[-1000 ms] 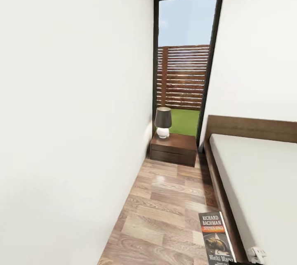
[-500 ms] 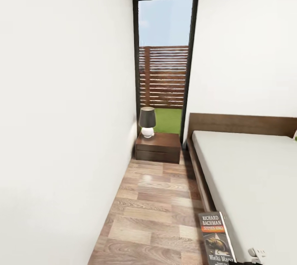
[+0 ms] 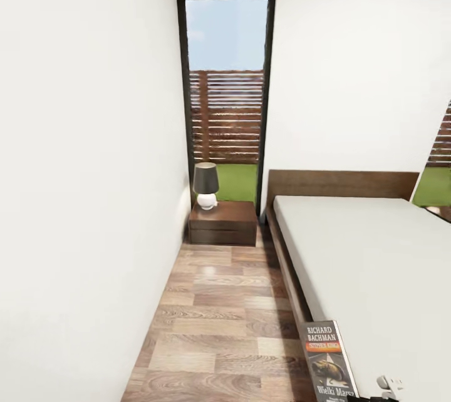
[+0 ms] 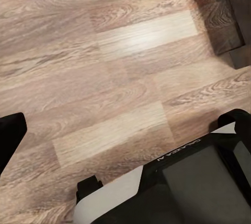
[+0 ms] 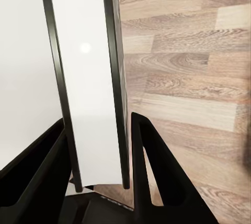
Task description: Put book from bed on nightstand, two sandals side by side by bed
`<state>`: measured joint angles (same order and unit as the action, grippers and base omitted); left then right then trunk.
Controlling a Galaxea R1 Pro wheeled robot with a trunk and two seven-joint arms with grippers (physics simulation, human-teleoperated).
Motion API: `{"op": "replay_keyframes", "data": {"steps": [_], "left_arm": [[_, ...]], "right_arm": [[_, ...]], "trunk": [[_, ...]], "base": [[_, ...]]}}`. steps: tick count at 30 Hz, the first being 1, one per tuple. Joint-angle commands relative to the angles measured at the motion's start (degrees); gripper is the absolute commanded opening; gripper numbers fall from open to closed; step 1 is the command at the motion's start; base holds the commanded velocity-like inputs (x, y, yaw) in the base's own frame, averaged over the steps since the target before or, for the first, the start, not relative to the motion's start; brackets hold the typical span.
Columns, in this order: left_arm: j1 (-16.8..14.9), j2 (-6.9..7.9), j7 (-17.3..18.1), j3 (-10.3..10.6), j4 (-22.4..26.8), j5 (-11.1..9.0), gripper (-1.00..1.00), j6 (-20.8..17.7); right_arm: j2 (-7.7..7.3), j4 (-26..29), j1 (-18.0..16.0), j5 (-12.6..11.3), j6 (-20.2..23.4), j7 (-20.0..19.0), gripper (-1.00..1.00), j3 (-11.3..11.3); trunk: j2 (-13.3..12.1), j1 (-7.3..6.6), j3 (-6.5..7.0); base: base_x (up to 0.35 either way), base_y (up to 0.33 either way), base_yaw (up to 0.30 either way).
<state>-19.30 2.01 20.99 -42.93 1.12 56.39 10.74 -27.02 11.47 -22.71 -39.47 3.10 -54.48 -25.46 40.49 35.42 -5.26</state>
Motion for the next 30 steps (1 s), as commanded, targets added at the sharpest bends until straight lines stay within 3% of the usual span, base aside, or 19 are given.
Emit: {"op": "replay_keyframes", "data": {"steps": [1, 30], "left_arm": [[-0.03, 0.01, 0.19, -0.49, 0.05, 0.57, 1.0, 0.16], [-0.03, 0.01, 0.19, -0.49, 0.05, 0.57, 1.0, 0.16]], "right_arm": [[-0.05, 0.0, -0.06, -0.6, 0.32, -0.1, -1.0, -0.29], [-0.02, 0.04, -0.06, -0.6, 0.33, -0.16, -1.0, -0.29]], "trunk": [[0.07, 0.02, -0.1], [0.07, 0.02, -0.1]], "base": [[0.225, 0.0, -0.012], [0.326, 0.0, -0.021]]}}
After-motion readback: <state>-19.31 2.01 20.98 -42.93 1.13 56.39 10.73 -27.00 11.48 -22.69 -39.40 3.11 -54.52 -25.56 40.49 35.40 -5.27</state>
